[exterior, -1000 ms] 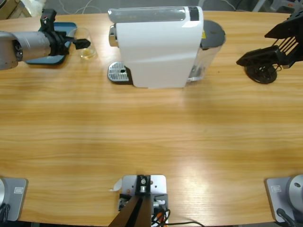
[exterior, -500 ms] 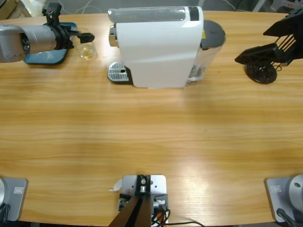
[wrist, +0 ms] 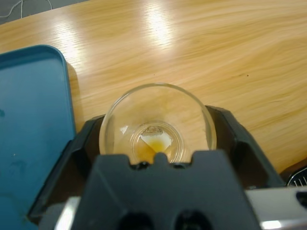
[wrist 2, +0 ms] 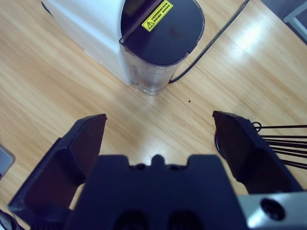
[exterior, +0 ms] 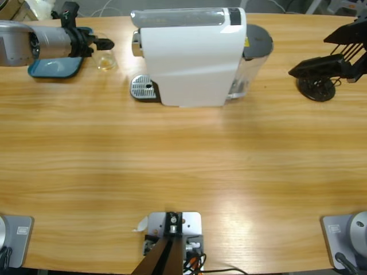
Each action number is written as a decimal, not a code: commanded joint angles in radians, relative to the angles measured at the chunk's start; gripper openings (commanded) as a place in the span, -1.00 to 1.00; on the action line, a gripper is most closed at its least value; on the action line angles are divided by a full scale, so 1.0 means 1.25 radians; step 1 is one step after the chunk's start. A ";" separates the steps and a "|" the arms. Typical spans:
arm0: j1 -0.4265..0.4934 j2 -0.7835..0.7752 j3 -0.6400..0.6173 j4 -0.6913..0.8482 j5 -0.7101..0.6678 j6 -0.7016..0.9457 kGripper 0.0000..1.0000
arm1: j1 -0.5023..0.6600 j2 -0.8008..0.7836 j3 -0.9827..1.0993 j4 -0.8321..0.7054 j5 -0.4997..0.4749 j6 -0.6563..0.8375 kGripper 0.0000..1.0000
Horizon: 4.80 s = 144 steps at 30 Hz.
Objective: Pour coffee
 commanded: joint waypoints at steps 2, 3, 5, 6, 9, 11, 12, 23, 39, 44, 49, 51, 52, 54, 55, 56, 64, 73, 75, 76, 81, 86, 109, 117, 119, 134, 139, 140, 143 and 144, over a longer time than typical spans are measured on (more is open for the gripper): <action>-0.010 0.022 0.004 0.040 -0.014 0.008 -0.14 | -0.008 -0.024 0.029 -0.014 0.008 0.000 1.00; -0.017 0.000 0.014 0.051 -0.014 0.018 -0.14 | -0.008 -0.023 0.029 -0.014 0.008 0.000 1.00; -0.027 -0.058 0.034 0.085 -0.040 0.049 -0.14 | -0.008 -0.023 0.028 -0.014 0.008 0.000 1.00; -0.033 -0.085 0.036 0.113 -0.058 0.067 -0.15 | -0.008 -0.023 0.028 -0.014 0.007 0.000 1.00; -0.054 -0.164 0.037 0.208 -0.084 0.120 -0.15 | -0.008 -0.026 0.032 -0.017 0.007 0.000 1.00; -0.068 -0.211 0.041 0.250 -0.093 0.145 -0.15 | -0.008 -0.032 0.040 -0.021 0.007 0.001 1.00; -0.073 -0.232 0.048 0.255 -0.094 0.153 -0.15 | -0.008 -0.037 0.045 -0.023 0.007 0.001 1.00; -0.144 -0.203 0.031 0.239 -0.116 0.164 -0.15 | -0.005 -0.072 0.067 -0.026 0.004 0.002 1.00; -0.173 -0.101 -0.038 0.234 -0.157 0.166 -0.15 | -0.002 -0.071 0.062 -0.030 -0.001 -0.003 1.00; -0.181 -0.087 -0.045 0.234 -0.160 0.166 -0.15 | -0.002 -0.073 0.063 -0.028 -0.006 -0.004 1.00; -0.181 -0.075 -0.045 0.240 -0.177 0.167 0.01 | -0.002 -0.074 0.064 -0.028 -0.010 -0.006 1.00; -0.181 -0.071 -0.045 0.245 -0.181 0.167 0.18 | -0.002 -0.074 0.064 -0.028 -0.012 -0.007 1.00; -0.181 -0.071 -0.044 0.248 -0.182 0.168 0.22 | -0.002 -0.074 0.064 -0.028 -0.012 -0.007 1.00; -0.181 -0.069 -0.043 0.251 -0.183 0.170 0.39 | -0.002 -0.074 0.064 -0.028 -0.013 -0.008 1.00; -0.181 -0.069 -0.043 0.251 -0.183 0.171 0.60 | -0.002 -0.074 0.064 -0.028 -0.015 -0.008 1.00; -0.181 -0.069 -0.043 0.252 -0.183 0.171 0.74 | -0.002 -0.074 0.064 -0.028 -0.015 -0.008 1.00; -0.183 -0.090 -0.018 0.266 -0.189 0.177 0.96 | -0.002 -0.073 0.064 -0.028 -0.018 -0.009 1.00; -0.183 -0.201 0.041 0.309 -0.186 0.187 0.98 | 0.000 -0.070 0.072 -0.039 -0.017 -0.012 1.00; -0.181 -0.225 0.056 0.317 -0.181 0.189 0.98 | 0.000 -0.069 0.077 -0.045 -0.016 -0.012 1.00; -0.179 -0.237 0.063 0.320 -0.175 0.188 0.98 | 0.001 -0.069 0.080 -0.046 -0.015 -0.012 1.00; -0.154 -0.299 0.122 0.321 -0.150 0.162 0.96 | 0.004 -0.073 0.086 -0.047 -0.017 -0.012 1.00; -0.109 -0.310 0.170 0.313 -0.105 0.077 0.95 | 0.004 -0.072 0.086 -0.047 -0.017 -0.012 1.00; -0.120 -0.067 -0.002 0.260 0.013 -0.002 0.95 | 0.004 -0.064 0.076 -0.043 -0.022 -0.014 1.00; -0.132 -0.057 -0.013 0.263 -0.001 -0.004 0.95 | 0.004 -0.063 0.075 -0.039 -0.022 -0.015 1.00; -0.138 -0.054 -0.019 0.265 -0.001 -0.004 0.95 | 0.004 -0.063 0.073 -0.039 -0.022 -0.016 1.00; -0.036 -0.296 0.068 0.408 0.052 0.029 0.95 | 0.005 0.048 -0.044 0.001 0.005 -0.029 0.98; -0.041 -0.461 0.042 0.578 0.047 0.062 0.96 | 0.005 0.126 -0.160 0.022 0.008 -0.077 -1.00; -0.045 -0.483 0.039 0.594 0.044 0.064 0.96 | 0.005 0.135 -0.176 0.022 -0.002 -0.082 -1.00; -0.056 -0.519 0.004 0.669 0.036 0.074 0.96 | 0.005 0.170 -0.225 0.028 -0.029 -0.095 -1.00; -0.057 -0.524 -0.005 0.688 0.035 0.080 0.96 | 0.005 0.188 -0.245 0.034 -0.030 -0.096 -1.00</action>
